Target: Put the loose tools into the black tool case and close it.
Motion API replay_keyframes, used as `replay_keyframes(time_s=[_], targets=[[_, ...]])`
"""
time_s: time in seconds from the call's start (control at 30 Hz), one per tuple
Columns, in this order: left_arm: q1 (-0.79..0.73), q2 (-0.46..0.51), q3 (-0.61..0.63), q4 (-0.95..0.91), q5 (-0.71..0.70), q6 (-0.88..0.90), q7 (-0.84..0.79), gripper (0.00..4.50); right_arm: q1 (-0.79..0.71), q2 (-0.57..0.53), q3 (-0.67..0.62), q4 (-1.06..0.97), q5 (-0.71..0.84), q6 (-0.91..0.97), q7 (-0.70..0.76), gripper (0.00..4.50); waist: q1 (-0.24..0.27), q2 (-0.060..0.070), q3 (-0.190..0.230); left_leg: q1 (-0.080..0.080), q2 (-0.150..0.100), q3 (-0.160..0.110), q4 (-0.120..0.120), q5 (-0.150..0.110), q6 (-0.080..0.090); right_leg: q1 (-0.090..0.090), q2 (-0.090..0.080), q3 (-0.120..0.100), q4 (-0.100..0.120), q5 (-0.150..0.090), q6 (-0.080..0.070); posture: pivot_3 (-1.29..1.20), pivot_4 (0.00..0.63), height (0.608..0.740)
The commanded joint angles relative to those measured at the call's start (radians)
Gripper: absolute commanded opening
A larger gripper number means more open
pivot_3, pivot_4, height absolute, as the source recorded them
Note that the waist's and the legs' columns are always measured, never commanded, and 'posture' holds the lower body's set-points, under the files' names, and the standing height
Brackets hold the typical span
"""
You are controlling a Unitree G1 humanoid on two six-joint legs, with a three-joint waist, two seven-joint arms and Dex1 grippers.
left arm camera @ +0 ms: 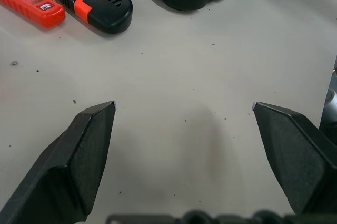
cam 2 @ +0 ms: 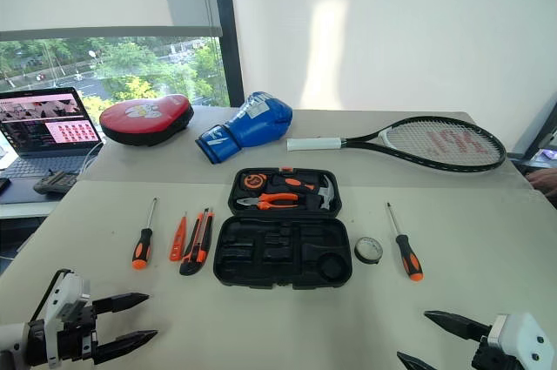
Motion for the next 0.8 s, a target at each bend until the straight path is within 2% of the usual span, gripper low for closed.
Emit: replay_keyframes(time_s=[0.03, 0.13, 0.23, 0.27, 0.33, 0.43, 0.5, 0.6, 0.7, 0.8], targets=[[-0.047, -0.05, 0.03, -0.069, -0.071, 0.071, 0.141, 4.5, -0.057, -0.005, 0.051, -0.059, 0.053, -0.011, -0.024, 4.46, 0.0, 0.0, 0.0, 0.0, 0.0, 0.0, 0.0, 0.0, 0.0, 0.0, 0.0, 0.0, 0.0, 0.0, 0.0, 0.0, 0.15, 0.74], [-0.199, -0.152, 0.091, -0.176, -0.176, 0.263, 0.496, 4.5, -0.179, -0.026, 0.161, -0.178, 0.16, 0.024, -0.078, 4.46, -0.001, -0.001, 0.001, 0.001, 0.001, 0.0, 0.002, 0.0, 0.0, 0.001, -0.002, 0.001, 0.001, 0.001, 0.0, 0.0, 0.15, 0.74], [-0.314, -0.165, 0.105, -0.255, -0.167, 0.434, 0.746, 4.5, -0.237, -0.061, 0.201, -0.23, 0.212, 0.053, -0.112, 4.46, 0.006, -0.002, 0.001, 0.002, 0.001, -0.002, 0.002, 0.001, -0.002, 0.002, -0.001, 0.0, 0.002, 0.006, 0.006, 0.0, 0.15, 0.74], [-0.378, -0.171, 0.118, -0.265, -0.175, 0.545, 0.87, 4.5, -0.268, -0.079, 0.213, -0.245, 0.245, 0.067, -0.133, 4.46, 0.007, -0.003, 0.0, 0.003, 0.001, -0.002, 0.002, 0.002, -0.002, 0.003, 0.001, 0.0, 0.002, 0.006, 0.006, 0.0, 0.15, 0.74], [-0.482, -0.17, 0.126, -0.259, -0.157, 0.715, 1.039, 4.5, -0.321, -0.113, 0.23, -0.261, 0.291, 0.086, -0.166, 4.46, 0.009, -0.003, 0.0, 0.004, 0.0, -0.001, 0.001, 0.002, -0.003, 0.004, 0.005, -0.001, 0.002, 0.01, -0.001, 0.0, 0.15, 0.74], [-0.541, -0.128, 0.071, -0.247, -0.104, 0.828, 1.104, 4.5, -0.373, -0.155, 0.238, -0.269, 0.334, 0.105, -0.199, 4.46, 0.006, -0.003, 0.0, 0.004, -0.001, -0.001, 0.001, 0.001, -0.003, 0.004, 0.006, -0.001, 0.002, 0.01, -0.001, 0.0, 0.15, 0.74], [-0.589, -0.143, 0.038, -0.192, -0.077, 0.942, 1.168, 4.5, -0.41, -0.176, 0.244, -0.27, 0.348, 0.112, -0.224, 4.46, 0.006, -0.003, 0.0, 0.004, -0.001, 0.0, 0.001, 0.0, -0.004, 0.004, 0.008, 0.0, 0.002, 0.01, -0.002, 0.0, 0.15, 0.74], [-0.62, -0.177, 0.006, -0.139, -0.054, 1.019, 1.197, 4.5, -0.425, -0.192, 0.253, -0.269, 0.348, 0.116, -0.239, 4.46, 0.008, -0.004, 0.0, 0.004, -0.001, 0.0, 0.001, 0.0, -0.004, 0.004, 0.009, -0.001, 0.002, 0.01, -0.002, 0.0, 0.15, 0.74], [-0.632, -0.206, -0.014, -0.102, -0.024, 1.033, 1.202, 3.74, -0.419, -0.196, 0.257, -0.269, 0.329, 0.11, -0.242, 4.5, 0.012, -0.005, 0.0, 0.004, -0.001, 0.0, 0.001, 0.0, -0.004, 0.005, 0.009, -0.001, 0.002, 0.01, -0.002, 0.0, 0.15, 0.74], [-0.634, -0.216, -0.021, -0.107, -0.011, 1.009, 1.175, 2.73, -0.401, -0.193, 0.249, -0.274, 0.319, 0.102, -0.245, 4.5, 0.012, -0.004, 0.0, 0.007, -0.001, 0.0, 0.001, 0.0, -0.004, 0.007, 0.008, 0.0, 0.002, 0.01, -0.002, 0.0, 0.15, 0.74]])
